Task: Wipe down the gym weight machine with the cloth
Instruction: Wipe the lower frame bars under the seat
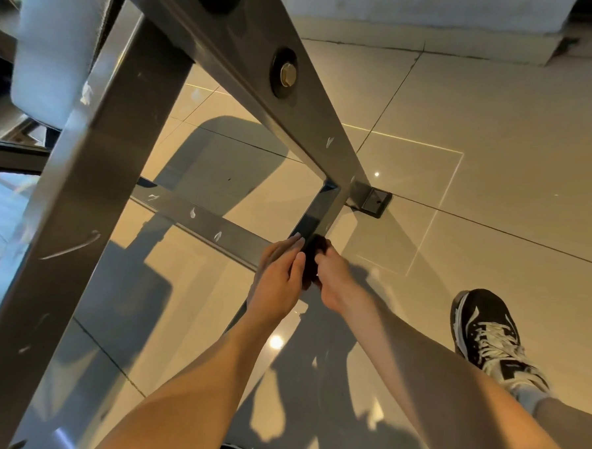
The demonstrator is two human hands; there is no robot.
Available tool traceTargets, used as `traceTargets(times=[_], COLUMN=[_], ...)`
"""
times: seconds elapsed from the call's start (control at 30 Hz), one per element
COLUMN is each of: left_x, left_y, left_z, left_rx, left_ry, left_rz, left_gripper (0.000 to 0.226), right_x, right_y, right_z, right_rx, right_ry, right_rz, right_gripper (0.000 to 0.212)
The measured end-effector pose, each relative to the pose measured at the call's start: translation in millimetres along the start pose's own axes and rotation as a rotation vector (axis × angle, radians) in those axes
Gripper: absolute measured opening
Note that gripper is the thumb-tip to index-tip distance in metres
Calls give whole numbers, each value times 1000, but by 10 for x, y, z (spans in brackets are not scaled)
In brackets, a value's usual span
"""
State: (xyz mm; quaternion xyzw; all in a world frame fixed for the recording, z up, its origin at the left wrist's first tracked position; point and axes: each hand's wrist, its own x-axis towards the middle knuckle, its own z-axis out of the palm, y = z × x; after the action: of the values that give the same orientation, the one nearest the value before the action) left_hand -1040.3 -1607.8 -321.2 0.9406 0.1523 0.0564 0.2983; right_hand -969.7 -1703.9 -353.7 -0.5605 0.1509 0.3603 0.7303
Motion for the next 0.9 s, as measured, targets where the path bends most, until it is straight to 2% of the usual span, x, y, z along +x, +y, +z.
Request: traceTargets(times=[0.2,0.4,0.57,0.73,0.9], left_x=[18,16,24,5,-2], left_y=[-4,23,1,18,27], left_z=[-10,12,-4,-2,-20], left_rx=[-9,-52,-25,-64,-104], left_ry=[-9,-27,-20,-16,-41], left_rz=[9,2,6,-14,-26], left_gripper=[39,39,40,39,38], right_x=[191,113,115,140,-11], right_y=[-220,-107,-75,-4,105], right_z=[104,17,81,80,138], right_rx=[-90,-28,-65,-50,-89], right_ry=[114,40,61,54,32], right_rz=[-221,-37,-150,-51,-212], right_gripper=[51,33,45,40,45])
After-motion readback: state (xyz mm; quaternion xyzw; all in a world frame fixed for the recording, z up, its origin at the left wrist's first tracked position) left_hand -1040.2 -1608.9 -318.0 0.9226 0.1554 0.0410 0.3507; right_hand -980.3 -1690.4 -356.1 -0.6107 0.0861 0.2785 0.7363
